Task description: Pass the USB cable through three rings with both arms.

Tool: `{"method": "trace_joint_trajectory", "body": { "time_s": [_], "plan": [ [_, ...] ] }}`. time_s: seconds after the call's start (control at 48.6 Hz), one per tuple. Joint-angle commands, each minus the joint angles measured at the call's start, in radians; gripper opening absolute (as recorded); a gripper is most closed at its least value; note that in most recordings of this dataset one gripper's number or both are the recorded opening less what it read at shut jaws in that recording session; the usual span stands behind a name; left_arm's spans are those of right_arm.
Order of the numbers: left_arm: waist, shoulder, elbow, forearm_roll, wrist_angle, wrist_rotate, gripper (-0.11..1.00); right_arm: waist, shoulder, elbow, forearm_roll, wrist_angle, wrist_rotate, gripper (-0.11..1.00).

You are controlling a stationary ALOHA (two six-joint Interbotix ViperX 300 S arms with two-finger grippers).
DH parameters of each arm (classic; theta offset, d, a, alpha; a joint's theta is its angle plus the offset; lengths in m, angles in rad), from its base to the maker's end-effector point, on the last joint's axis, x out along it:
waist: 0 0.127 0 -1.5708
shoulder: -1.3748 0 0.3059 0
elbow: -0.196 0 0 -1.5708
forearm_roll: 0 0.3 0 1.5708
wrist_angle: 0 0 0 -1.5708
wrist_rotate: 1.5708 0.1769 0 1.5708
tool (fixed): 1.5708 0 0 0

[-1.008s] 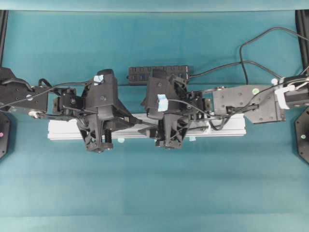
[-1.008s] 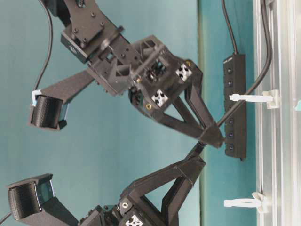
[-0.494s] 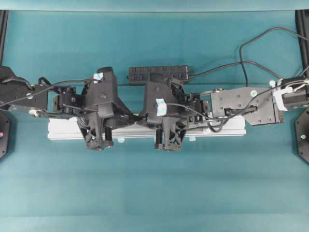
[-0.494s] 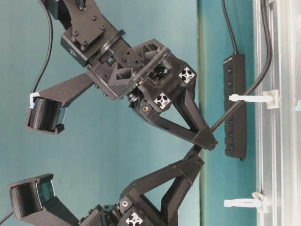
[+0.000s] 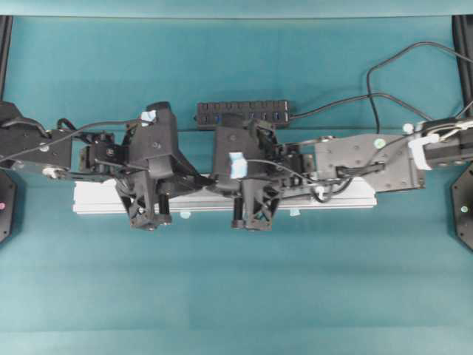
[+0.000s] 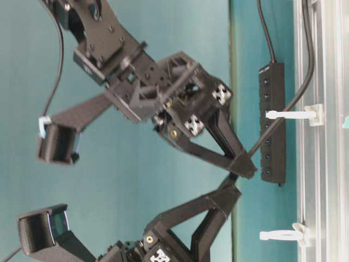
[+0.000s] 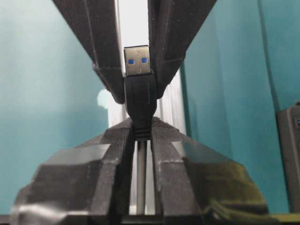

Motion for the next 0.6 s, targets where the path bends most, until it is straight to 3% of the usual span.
{"method": "trace_joint_trajectory", "body": {
  "time_s": [0.0, 0.123, 0.165, 0.329, 0.576],
  "plan": [
    [-0.003, -0.052, 0.006, 0.002, -0.003, -0.009, 0.43, -0.002, 0.009, -0.043, -0.002, 0.031, -0.009, -0.07],
    [-0.003, -0.13, 0.061, 0.002, 0.009, -0.043, 0.81, -0.003, 0.041, -0.095, -0.002, 0.095, -0.009, -0.07],
    [-0.003, -0.158, 0.08, 0.002, 0.017, -0.058, 0.87, -0.005, 0.052, -0.112, -0.002, 0.123, -0.009, -0.07],
    [-0.005, -0.284, 0.152, 0.002, 0.043, -0.1, 0.75, -0.006, 0.092, -0.17, -0.002, 0.212, -0.011, -0.07],
    [-0.003, -0.445, 0.244, 0.002, 0.077, -0.104, 0.75, -0.023, 0.152, -0.25, -0.002, 0.353, -0.012, -0.07]
  ]
}}
